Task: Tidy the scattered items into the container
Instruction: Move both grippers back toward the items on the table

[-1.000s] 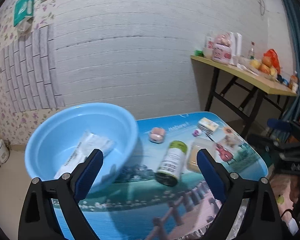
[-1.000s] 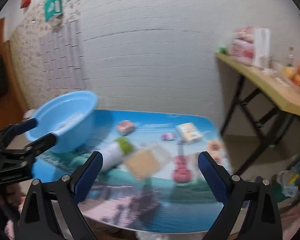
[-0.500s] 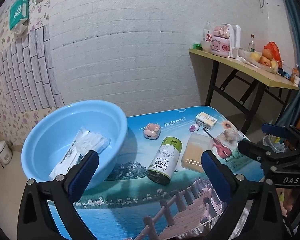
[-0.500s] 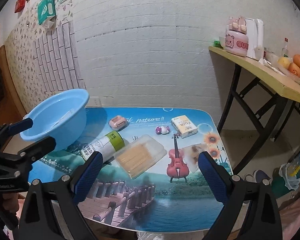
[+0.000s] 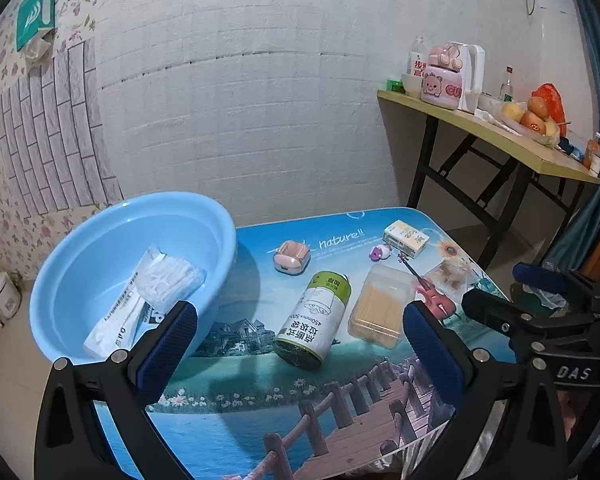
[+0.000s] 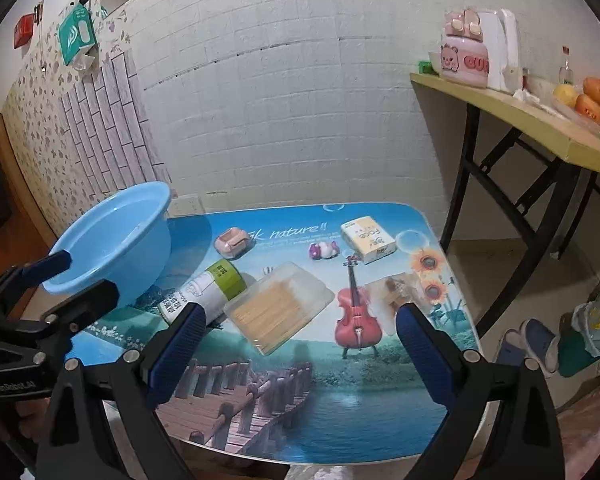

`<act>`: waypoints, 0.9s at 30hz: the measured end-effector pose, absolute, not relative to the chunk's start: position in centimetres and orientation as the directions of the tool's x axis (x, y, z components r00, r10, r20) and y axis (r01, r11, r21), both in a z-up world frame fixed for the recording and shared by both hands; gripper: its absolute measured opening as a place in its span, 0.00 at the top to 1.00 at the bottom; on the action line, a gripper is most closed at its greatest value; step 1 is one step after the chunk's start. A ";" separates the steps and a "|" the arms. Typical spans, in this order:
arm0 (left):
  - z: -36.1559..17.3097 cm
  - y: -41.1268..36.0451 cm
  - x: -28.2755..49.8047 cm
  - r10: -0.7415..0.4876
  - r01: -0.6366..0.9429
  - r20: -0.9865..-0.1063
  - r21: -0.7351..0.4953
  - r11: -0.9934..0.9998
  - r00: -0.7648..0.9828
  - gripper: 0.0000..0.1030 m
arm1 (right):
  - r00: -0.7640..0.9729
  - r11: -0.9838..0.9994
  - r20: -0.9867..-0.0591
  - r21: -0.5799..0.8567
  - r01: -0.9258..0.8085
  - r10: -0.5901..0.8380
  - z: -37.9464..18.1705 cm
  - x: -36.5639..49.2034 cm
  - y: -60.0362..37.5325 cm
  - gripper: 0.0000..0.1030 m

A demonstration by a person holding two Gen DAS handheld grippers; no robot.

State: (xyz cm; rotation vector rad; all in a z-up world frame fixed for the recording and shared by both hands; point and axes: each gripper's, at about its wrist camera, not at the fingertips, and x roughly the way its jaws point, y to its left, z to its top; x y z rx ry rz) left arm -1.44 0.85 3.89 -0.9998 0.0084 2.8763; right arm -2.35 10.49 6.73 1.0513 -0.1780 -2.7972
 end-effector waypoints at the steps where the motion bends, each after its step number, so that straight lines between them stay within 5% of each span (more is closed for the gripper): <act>1: 3.8 0.9 -1.5 0.093 -0.093 -0.622 -0.033 -0.995 -0.778 0.00 | -0.742 -0.980 -0.644 0.170 0.099 -0.186 6.7 -2.4 10.4 0.06; 27: -0.4 2.4 -4.3 0.081 -0.120 -0.702 0.006 -0.993 -0.707 0.00 | -0.693 -0.981 -0.706 0.196 0.009 -0.148 3.0 -4.4 14.4 0.00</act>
